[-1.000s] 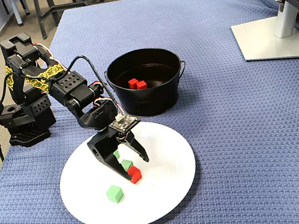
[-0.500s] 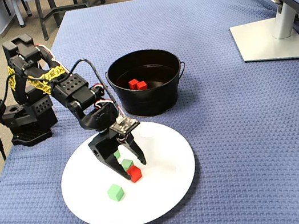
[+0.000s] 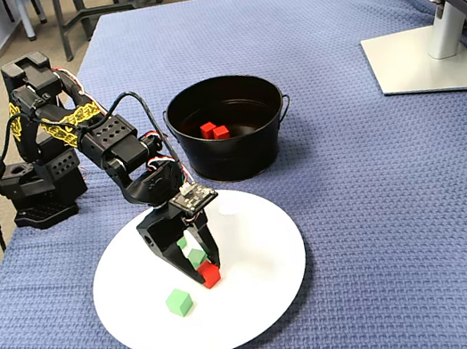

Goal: Pick up the red cubes from the white plate and place them in the black recipient

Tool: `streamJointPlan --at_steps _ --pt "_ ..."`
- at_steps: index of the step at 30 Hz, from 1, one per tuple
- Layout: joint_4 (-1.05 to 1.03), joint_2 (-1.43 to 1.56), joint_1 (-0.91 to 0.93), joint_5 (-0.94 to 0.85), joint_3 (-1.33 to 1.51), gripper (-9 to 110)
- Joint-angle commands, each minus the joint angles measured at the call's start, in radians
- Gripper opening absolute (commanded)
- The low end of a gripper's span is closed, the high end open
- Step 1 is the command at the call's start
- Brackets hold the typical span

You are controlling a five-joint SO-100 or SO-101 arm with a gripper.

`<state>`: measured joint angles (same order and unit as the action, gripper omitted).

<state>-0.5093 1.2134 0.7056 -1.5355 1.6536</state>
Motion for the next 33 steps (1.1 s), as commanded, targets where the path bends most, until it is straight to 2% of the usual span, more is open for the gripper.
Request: streamJointPlan --at_steps 1,7,11,17,22,28,33 --pt "-0.121 0.048 -0.018 0.051 -0.158 0" --pt "-0.368 0.121 -0.058 0.11 -0.399 0" --pt "-0.434 0.213 -0.132 0.213 -0.442 0" --pt "-0.474 0.33 -0.316 0.561 -0.488 0" --pt "-0.6 0.33 -0.477 0.885 -0.644 0" --pt "-0.683 0.264 -0.621 1.127 -0.716 0" --pt "-0.715 0.189 -0.669 1.367 -0.715 0"
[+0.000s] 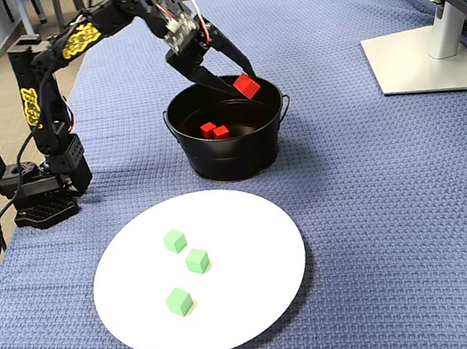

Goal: Pick up the red cubes from the white plate and place them in the black recipient

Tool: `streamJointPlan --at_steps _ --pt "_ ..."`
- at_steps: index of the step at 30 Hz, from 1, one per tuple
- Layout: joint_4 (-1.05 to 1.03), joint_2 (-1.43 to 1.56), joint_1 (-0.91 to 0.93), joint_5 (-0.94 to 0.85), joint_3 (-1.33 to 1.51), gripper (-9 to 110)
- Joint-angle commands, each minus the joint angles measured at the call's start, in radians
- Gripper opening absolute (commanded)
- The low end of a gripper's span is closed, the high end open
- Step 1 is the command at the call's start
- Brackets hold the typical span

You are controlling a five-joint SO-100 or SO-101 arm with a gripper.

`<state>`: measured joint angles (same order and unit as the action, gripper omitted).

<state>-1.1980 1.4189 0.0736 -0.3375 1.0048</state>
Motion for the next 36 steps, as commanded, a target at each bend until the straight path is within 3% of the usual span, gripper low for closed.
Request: streamJointPlan --at_steps 1,10,20,25,29,32,36 --pt "-0.035 -0.034 -0.041 0.219 -0.066 0" --pt "-0.098 -0.087 -0.147 0.339 -0.067 0" --pt "-0.005 0.179 -0.27 0.334 0.311 0" --pt "-0.048 0.144 -0.259 0.296 0.259 2" --pt "-0.028 0.176 -0.23 0.262 0.29 29" --pt "-0.023 0.258 -0.176 0.245 0.318 30" --pt "0.002 0.514 -0.034 0.229 0.48 21"
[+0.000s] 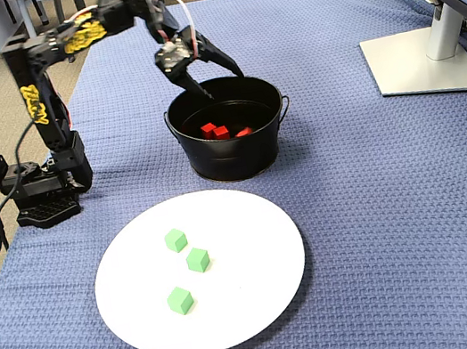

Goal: Pick up the red cubes from the white plate and place them in the black recipient

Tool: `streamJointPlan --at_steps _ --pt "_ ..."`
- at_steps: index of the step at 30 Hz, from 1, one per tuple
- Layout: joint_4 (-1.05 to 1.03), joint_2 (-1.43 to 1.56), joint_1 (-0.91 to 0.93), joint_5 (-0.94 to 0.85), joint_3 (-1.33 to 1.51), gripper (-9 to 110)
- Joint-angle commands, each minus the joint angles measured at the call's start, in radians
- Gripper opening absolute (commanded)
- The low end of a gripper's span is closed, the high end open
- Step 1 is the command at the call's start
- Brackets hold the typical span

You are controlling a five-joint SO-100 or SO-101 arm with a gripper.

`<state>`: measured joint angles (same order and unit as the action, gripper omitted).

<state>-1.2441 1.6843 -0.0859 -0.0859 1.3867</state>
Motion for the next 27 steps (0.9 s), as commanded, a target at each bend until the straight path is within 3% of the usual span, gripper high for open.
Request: streamJointPlan --at_steps 1,9,12,17,27 --pt "0.074 0.334 0.176 -0.023 0.169 20" --pt "0.183 0.667 0.453 -0.038 0.629 15" --pt "0.215 0.769 0.48 -0.035 0.802 6" --pt "0.212 0.933 0.459 -0.015 1.051 0" --pt "0.184 1.14 0.252 0.031 1.344 0"
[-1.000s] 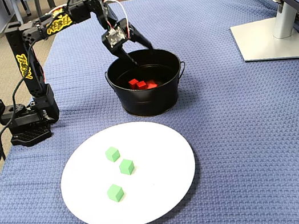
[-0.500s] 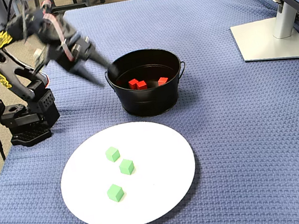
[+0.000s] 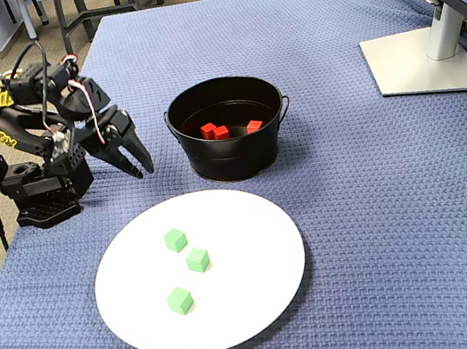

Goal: Pick up the red cubes from the white plate and place them in the black recipient

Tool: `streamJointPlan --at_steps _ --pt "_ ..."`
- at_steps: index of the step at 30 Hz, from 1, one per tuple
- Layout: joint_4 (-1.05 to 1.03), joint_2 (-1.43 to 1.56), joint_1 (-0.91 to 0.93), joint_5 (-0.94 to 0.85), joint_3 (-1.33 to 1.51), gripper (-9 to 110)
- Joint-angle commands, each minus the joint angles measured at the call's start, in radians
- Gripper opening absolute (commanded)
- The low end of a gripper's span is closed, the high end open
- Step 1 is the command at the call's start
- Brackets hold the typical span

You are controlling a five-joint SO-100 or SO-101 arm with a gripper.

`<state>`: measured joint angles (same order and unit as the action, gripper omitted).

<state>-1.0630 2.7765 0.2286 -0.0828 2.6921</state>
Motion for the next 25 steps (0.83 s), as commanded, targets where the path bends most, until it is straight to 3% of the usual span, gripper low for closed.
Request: streamJointPlan --at_steps 1,25 --pt "0.003 0.051 -0.074 0.031 0.049 0" --pt "-0.002 0.097 -0.146 0.054 0.15 0"
